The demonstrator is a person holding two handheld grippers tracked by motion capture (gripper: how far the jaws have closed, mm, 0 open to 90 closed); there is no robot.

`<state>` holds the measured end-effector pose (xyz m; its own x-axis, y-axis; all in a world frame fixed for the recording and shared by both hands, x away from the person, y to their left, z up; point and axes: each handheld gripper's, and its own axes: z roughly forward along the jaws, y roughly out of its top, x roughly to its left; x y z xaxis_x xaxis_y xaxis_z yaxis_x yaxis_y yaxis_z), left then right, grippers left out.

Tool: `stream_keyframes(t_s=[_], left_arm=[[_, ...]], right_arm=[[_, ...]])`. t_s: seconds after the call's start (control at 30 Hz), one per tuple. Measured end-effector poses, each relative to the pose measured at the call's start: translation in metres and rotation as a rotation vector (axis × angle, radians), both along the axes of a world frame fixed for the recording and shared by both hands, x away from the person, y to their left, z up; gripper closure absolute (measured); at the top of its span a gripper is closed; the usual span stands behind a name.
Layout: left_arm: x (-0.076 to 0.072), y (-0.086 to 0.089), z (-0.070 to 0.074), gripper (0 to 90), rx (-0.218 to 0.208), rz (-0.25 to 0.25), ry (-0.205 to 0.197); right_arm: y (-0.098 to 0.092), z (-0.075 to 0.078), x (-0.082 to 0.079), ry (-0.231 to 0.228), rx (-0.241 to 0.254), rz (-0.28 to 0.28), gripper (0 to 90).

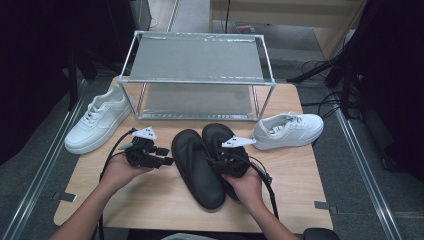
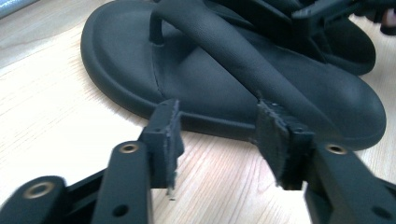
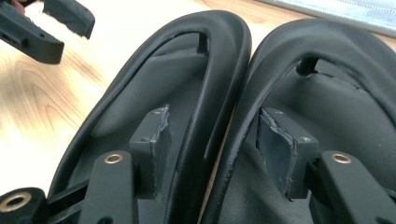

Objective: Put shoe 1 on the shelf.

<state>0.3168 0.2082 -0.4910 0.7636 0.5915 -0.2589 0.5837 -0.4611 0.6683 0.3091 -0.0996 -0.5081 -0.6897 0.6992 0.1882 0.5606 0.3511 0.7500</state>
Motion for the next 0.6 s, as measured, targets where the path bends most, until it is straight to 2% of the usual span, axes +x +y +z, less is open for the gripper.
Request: stream_keyframes(t_s=[0.07, 0.1, 0.3, 0.6], left_arm=[[0.002, 0.000, -0.001, 47.7, -0.011, 0.004, 0.007], [0.004, 0.000, -0.001, 47.1, 0.000, 0.002, 0.006], [0.010, -0.002, 0.001, 44.8, -0.003, -0.003, 0.002], [0.017, -0.003, 0.000, 44.0, -0.016, -0.005, -0.001]], right_arm=[[0.002, -0.002, -0.002, -0.010, -0.012, -0.007, 46.6], [0.002, -0.003, -0.003, -0.020, -0.015, -0.010, 46.5], [0.007, -0.013, -0.006, 0.000, -0.033, -0.017, 47.7], [0.008, -0.017, -0.012, -0.053, -0.047, -0.039, 53.3]])
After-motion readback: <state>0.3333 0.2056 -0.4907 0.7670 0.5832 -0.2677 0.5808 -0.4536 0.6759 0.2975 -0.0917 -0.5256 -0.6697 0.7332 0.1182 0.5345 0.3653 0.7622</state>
